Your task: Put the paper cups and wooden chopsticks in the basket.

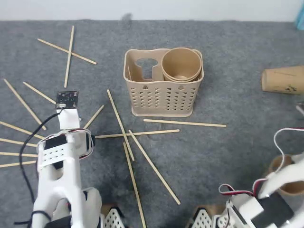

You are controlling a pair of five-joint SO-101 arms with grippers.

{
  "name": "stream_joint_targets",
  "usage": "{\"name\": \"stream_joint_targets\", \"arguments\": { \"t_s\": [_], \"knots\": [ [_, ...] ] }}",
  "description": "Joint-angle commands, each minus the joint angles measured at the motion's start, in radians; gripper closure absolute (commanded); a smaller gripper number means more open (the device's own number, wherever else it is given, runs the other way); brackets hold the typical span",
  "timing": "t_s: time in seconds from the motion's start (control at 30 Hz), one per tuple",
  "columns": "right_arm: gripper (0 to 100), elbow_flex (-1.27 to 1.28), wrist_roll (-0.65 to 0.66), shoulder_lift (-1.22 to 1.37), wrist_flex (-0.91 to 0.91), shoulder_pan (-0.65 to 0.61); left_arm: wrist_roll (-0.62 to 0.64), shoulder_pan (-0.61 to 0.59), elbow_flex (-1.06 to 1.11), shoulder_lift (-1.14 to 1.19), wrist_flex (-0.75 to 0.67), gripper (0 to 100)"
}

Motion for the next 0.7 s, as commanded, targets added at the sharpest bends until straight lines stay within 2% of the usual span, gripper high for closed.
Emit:
{"name": "stream_joint_targets", "arguments": {
  "t_s": [0.0, 0.1, 0.17, 0.33, 0.67],
  "knots": [
    [86.4, -0.127, -0.072, -0.056, 0.039, 0.038, -0.006, 0.003, -0.007, -0.031, -0.020, 82],
    [78.0, -0.163, -0.091, -0.054, 0.039, 0.050, -0.006, 0.002, -0.007, -0.031, -0.020, 82],
    [77.3, -0.161, -0.094, -0.044, 0.039, 0.061, -0.006, 0.002, -0.007, -0.031, -0.020, 82],
    [82.1, -0.109, -0.091, -0.019, 0.015, 0.070, -0.006, 0.002, -0.007, -0.031, -0.020, 82],
    [94.3, 0.046, -0.095, 0.101, -0.154, 0.062, -0.006, 0.002, -0.007, -0.031, -0.020, 82]
  ]
}}
